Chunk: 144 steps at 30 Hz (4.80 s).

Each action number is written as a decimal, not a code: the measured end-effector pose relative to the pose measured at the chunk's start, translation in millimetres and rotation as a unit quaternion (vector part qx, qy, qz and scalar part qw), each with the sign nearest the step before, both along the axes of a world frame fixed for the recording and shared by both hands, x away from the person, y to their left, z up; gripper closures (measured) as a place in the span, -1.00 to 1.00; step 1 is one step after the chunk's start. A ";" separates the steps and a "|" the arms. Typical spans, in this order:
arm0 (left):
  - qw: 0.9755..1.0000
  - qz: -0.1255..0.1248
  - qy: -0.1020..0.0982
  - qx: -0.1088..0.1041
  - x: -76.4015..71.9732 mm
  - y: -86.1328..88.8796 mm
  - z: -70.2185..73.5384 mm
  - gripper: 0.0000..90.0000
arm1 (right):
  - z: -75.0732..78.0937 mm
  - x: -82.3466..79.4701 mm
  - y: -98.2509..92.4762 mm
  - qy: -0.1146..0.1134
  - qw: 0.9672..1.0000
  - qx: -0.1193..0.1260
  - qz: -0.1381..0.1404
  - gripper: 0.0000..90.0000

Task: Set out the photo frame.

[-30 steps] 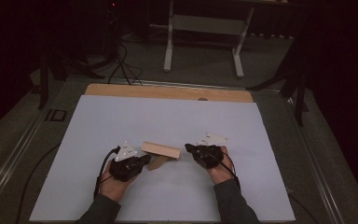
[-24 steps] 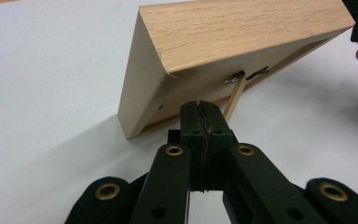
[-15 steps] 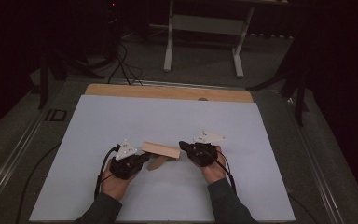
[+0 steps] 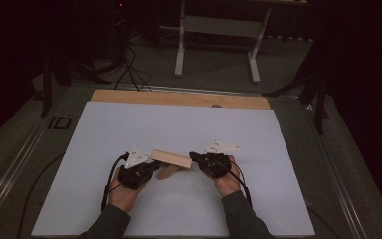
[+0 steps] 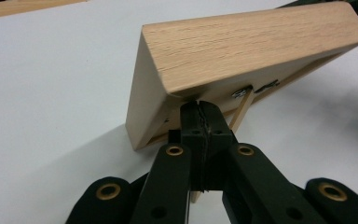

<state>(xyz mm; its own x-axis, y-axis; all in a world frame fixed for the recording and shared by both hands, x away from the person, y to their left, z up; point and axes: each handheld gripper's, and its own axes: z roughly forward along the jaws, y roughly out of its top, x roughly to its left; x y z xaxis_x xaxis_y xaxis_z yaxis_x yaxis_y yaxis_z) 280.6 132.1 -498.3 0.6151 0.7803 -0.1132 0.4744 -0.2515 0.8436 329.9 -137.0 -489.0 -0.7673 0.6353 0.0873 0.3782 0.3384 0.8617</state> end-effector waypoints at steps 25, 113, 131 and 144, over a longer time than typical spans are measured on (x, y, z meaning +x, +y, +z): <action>1.000 -0.022 -0.008 0.006 -3.5 -15.3 6.5 0.99 | 1.2 -10.9 4.5 -0.007 1.000 -0.012 0.021 0.99; 1.000 0.017 0.014 -0.012 17.3 -3.6 -5.4 0.76 | -5.2 -31.5 39.6 -0.026 0.996 -0.026 0.081 0.80; 0.998 0.054 0.001 -0.035 11.6 21.1 9.4 0.23 | -1.8 -25.1 26.6 -0.021 0.998 -0.021 0.060 0.52; 0.996 0.081 -0.010 -0.044 4.8 26.9 25.7 0.10 | -2.0 -23.5 23.9 -0.019 0.998 -0.022 0.057 0.46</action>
<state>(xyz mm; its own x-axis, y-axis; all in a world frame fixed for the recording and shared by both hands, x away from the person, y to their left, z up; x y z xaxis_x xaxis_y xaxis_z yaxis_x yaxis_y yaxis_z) 285.4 159.0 -472.6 0.4846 0.8570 -0.1753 0.4858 -0.0970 0.8687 306.4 -113.1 -490.9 -0.8375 0.5456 0.0307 0.3017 0.4148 0.8584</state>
